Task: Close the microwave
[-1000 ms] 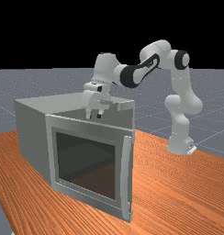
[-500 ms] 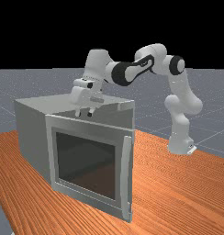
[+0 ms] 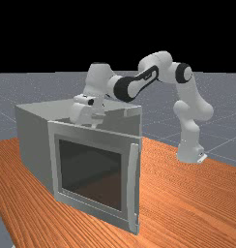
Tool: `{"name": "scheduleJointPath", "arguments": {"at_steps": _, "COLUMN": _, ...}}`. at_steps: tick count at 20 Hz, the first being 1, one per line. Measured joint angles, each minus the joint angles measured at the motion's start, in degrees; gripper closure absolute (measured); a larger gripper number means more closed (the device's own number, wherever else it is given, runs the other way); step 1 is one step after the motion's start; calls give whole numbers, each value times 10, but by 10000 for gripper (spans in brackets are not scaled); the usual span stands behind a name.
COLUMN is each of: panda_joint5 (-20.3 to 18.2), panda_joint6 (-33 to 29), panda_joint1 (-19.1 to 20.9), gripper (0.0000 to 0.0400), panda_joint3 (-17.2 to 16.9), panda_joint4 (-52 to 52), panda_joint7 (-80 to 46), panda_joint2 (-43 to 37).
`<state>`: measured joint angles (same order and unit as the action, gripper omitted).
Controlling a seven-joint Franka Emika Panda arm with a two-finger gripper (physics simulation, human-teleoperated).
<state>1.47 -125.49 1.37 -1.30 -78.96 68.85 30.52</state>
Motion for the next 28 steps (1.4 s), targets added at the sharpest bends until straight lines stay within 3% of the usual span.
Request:
{"name": "scheduleJointPath", "arguments": {"at_steps": 4, "panda_joint5": 20, "panda_joint6": -65, "panda_joint1": -27, "gripper": 0, "panda_joint3": -4, "panda_joint4": -42, "panda_joint7": -48, "panda_joint2": -24}}
{"name": "scheduleJointPath", "arguments": {"at_steps": 5, "panda_joint5": -25, "panda_joint6": 21, "panda_joint1": -17, "gripper": 0, "panda_joint3": 19, "panda_joint4": 15, "panda_joint7": -30, "panda_joint2": 0}}
{"name": "scheduleJointPath", "arguments": {"at_steps": 7, "panda_joint5": -6, "panda_joint6": 23, "panda_joint1": -35, "gripper": 26, "panda_joint3": 13, "panda_joint4": 18, "panda_joint7": -58, "panda_joint2": 1}}
{"name": "scheduleJointPath", "arguments": {"at_steps": 11, "panda_joint5": -16, "panda_joint6": 52, "panda_joint1": -31, "gripper": 7, "panda_joint3": 14, "panda_joint4": 36, "panda_joint7": -59, "panda_joint2": 3}}
{"name": "scheduleJointPath", "arguments": {"at_steps": 22, "panda_joint5": -25, "panda_joint6": -6, "panda_joint1": -30, "gripper": 0, "panda_joint3": 13, "panda_joint4": -139, "panda_joint7": -54, "panda_joint2": -116}}
{"name": "scheduleJointPath", "arguments": {"at_steps": 23, "panda_joint5": -5, "panda_joint6": 45, "panda_joint1": -36, "gripper": 0, "panda_joint3": 8, "panda_joint4": -116, "panda_joint7": -65, "panda_joint2": -109}}
{"name": "scheduleJointPath", "arguments": {"at_steps": 27, "panda_joint5": -5, "panda_joint6": 50, "panda_joint1": -37, "gripper": 0, "panda_joint3": 8, "panda_joint4": -157, "panda_joint7": -65, "panda_joint2": -142}}
{"name": "scheduleJointPath", "arguments": {"at_steps": 28, "panda_joint5": -40, "panda_joint6": -10, "panda_joint1": -29, "gripper": 0, "panda_joint3": 14, "panda_joint4": -209, "panda_joint7": -46, "panda_joint2": -169}}
